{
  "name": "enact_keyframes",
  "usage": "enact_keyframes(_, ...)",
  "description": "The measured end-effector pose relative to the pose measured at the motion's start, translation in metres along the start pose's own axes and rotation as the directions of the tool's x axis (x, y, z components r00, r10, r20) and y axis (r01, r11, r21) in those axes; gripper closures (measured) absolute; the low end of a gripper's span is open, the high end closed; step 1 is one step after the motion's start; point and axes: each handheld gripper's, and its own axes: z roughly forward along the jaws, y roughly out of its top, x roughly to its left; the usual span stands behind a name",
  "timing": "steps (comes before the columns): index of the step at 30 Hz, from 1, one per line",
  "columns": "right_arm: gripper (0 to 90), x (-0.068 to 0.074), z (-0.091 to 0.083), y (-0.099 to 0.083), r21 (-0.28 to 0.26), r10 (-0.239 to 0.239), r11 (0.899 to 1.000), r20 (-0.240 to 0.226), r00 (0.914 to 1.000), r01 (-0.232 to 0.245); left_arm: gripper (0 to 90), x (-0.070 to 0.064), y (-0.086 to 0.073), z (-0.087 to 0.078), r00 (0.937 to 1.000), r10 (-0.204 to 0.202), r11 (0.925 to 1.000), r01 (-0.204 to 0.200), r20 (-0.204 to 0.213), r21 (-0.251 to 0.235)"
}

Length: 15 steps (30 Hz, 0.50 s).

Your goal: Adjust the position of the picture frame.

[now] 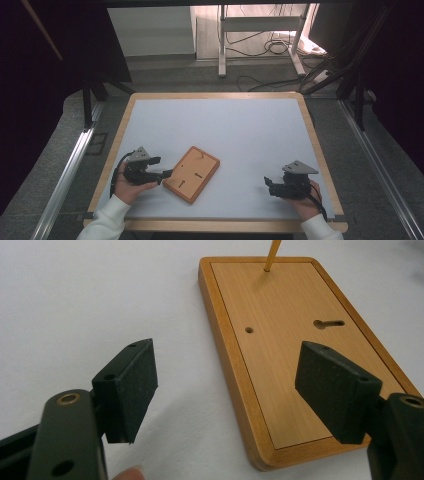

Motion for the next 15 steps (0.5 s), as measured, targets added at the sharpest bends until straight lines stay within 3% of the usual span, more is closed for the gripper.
enact_keyframes(15, 12.1, 0.0034, 0.0006, 0.0018, -0.005, -0.026, 1.000, 0.006, 0.9996, 0.026, 24.8, -0.0016, -0.0013, -0.0047, 1.0000, 0.008, 0.9999, -0.008, 0.003, -0.013)
